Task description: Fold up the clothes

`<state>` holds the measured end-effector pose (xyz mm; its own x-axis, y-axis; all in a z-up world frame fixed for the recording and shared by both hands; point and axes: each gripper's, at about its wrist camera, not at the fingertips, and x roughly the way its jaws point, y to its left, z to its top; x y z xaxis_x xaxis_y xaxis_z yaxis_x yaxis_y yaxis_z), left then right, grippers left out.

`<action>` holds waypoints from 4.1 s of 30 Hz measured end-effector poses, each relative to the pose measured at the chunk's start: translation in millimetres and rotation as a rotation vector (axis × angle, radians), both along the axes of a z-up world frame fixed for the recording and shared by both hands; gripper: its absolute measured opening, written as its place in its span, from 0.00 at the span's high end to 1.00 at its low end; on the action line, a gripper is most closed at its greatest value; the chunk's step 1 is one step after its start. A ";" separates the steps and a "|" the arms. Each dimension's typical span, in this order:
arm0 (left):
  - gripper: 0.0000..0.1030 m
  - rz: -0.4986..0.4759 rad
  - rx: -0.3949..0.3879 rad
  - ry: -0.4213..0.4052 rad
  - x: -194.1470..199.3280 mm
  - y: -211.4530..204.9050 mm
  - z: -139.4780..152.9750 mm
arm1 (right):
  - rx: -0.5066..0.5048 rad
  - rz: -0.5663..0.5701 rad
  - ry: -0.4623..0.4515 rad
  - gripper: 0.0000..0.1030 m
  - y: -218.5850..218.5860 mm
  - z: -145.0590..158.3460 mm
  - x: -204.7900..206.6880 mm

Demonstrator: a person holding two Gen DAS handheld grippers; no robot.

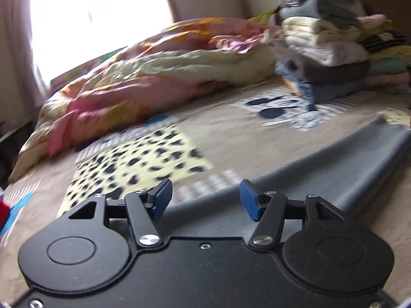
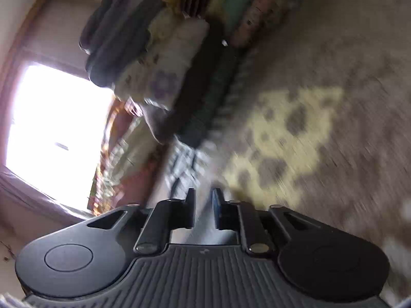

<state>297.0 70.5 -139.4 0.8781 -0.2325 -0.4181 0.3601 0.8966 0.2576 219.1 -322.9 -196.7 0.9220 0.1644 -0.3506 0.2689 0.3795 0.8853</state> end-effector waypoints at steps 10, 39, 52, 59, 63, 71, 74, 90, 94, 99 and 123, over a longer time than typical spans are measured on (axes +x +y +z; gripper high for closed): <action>0.44 -0.046 0.007 0.021 -1.8 -13.8 -7.7 | 0.110 0.007 0.084 0.25 41.6 -14.7 17.3; 0.51 0.000 -0.106 0.175 14.9 5.0 -23.4 | -0.292 0.363 -0.314 0.83 137.4 115.0 53.0; 0.43 0.228 -0.865 0.162 -5.2 207.2 43.1 | -0.736 0.719 -0.358 0.83 309.0 137.7 81.9; 0.43 0.198 -1.010 0.237 -16.4 249.4 29.1 | -0.963 0.866 -0.309 0.83 403.7 96.3 81.0; 0.43 0.164 -1.100 0.273 -14.0 239.7 17.7 | -1.092 0.911 -0.321 0.83 435.0 80.6 66.5; 0.43 0.189 -1.112 0.292 -5.9 232.0 11.4 | -1.221 0.961 -0.378 0.62 454.6 64.9 45.4; 0.43 0.197 -1.104 0.280 -9.3 235.3 10.2 | -1.227 0.994 -0.441 0.42 455.9 66.3 32.3; 0.43 0.253 -1.028 0.399 -20.8 208.2 -0.3 | -0.986 0.806 -0.378 0.40 306.4 65.8 20.1; 0.46 0.311 -1.055 0.406 -10.3 200.3 -9.1 | -0.982 0.842 -0.383 0.40 308.5 54.4 16.0; 0.87 0.364 -0.945 0.332 -2.9 188.7 -6.6 | -1.004 0.885 -0.386 0.37 315.5 55.0 19.2; 0.63 0.148 -0.439 0.007 0.5 133.6 12.3 | -1.033 0.850 -0.473 0.41 302.7 65.7 62.3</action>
<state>297.4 204.1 -127.1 0.9127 -0.2616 -0.3139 0.2207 0.9621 -0.1600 281.3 -20.2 -131.0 0.7357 0.5835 -0.3439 -0.6044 0.7948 0.0554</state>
